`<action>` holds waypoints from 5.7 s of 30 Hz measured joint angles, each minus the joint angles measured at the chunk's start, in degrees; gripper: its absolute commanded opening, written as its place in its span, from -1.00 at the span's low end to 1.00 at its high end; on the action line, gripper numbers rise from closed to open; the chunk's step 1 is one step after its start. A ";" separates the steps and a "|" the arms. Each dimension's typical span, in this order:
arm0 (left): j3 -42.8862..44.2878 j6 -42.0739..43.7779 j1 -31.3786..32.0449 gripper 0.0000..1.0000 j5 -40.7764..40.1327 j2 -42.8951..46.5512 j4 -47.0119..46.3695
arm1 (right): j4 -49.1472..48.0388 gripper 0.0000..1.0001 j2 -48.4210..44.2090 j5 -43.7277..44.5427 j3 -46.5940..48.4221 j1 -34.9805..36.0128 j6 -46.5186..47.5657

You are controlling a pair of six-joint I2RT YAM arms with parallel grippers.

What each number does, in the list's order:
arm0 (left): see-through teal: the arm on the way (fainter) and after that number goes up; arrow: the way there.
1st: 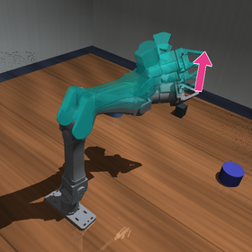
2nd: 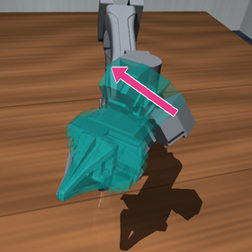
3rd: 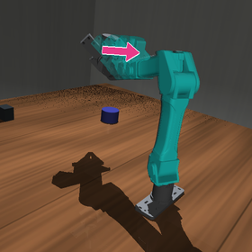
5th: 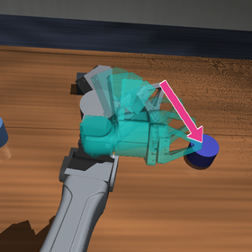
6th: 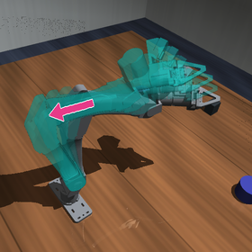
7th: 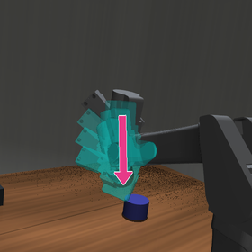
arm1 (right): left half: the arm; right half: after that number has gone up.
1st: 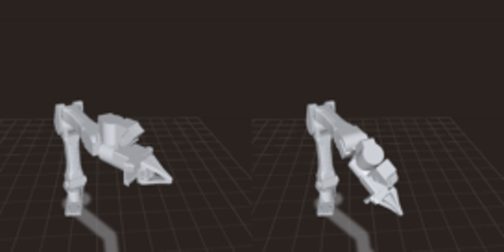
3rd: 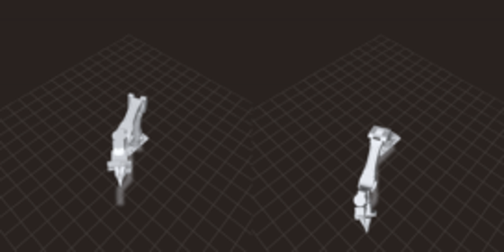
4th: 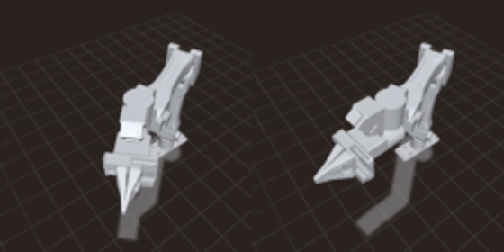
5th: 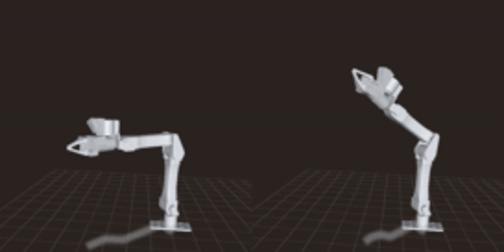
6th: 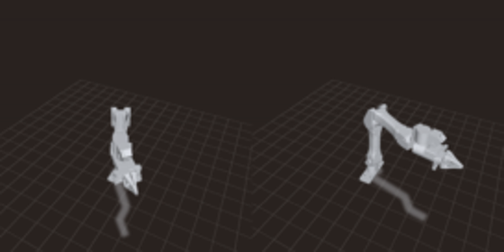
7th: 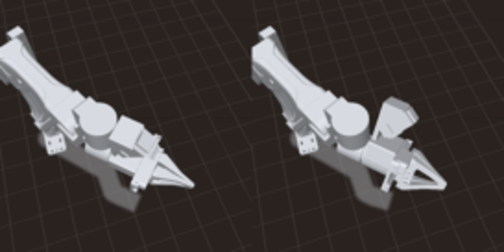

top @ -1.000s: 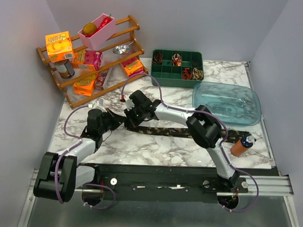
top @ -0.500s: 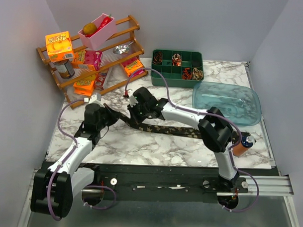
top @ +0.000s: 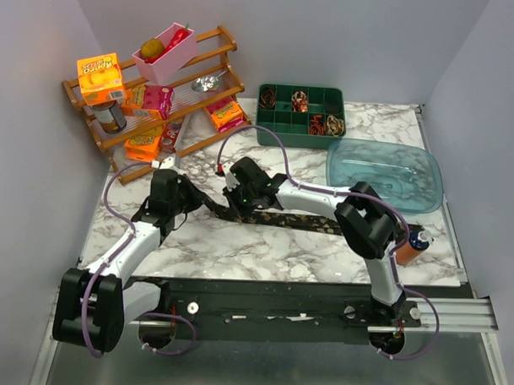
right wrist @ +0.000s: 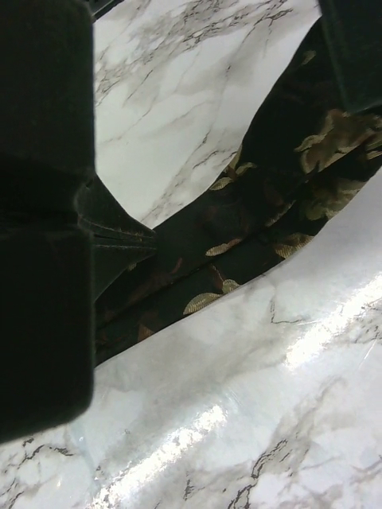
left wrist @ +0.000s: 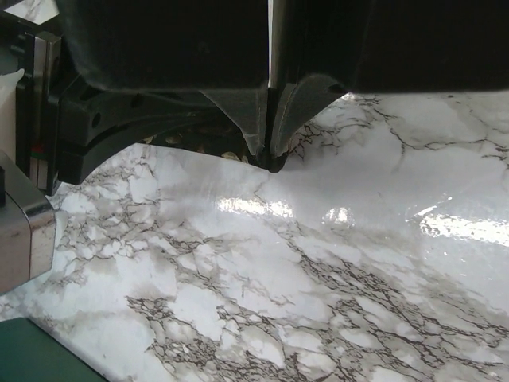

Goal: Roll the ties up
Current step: Roll the tie at the center of the board.

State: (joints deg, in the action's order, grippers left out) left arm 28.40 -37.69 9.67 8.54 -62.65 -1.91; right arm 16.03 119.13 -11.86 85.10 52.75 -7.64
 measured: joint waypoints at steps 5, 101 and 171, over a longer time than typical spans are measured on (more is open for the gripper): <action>0.09 0.17 2.01 -1.00 -0.20 -0.68 -0.11 | -0.02 -0.99 0.11 -0.17 0.83 0.00 -0.07; -5.33 -3.87 4.48 -1.00 -0.87 -3.06 -10.01 | -10.82 -0.38 4.33 7.85 -0.35 5.18 10.64; -11.13 -10.88 12.44 -1.00 -0.68 -11.82 -26.47 | -11.45 -0.99 -1.38 7.23 -8.28 1.90 -0.33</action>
State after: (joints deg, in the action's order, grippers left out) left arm 17.28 -48.58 22.11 7.86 -74.48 -28.38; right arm 4.58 117.75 -4.62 76.82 54.65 -7.97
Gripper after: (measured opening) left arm 0.084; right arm 0.011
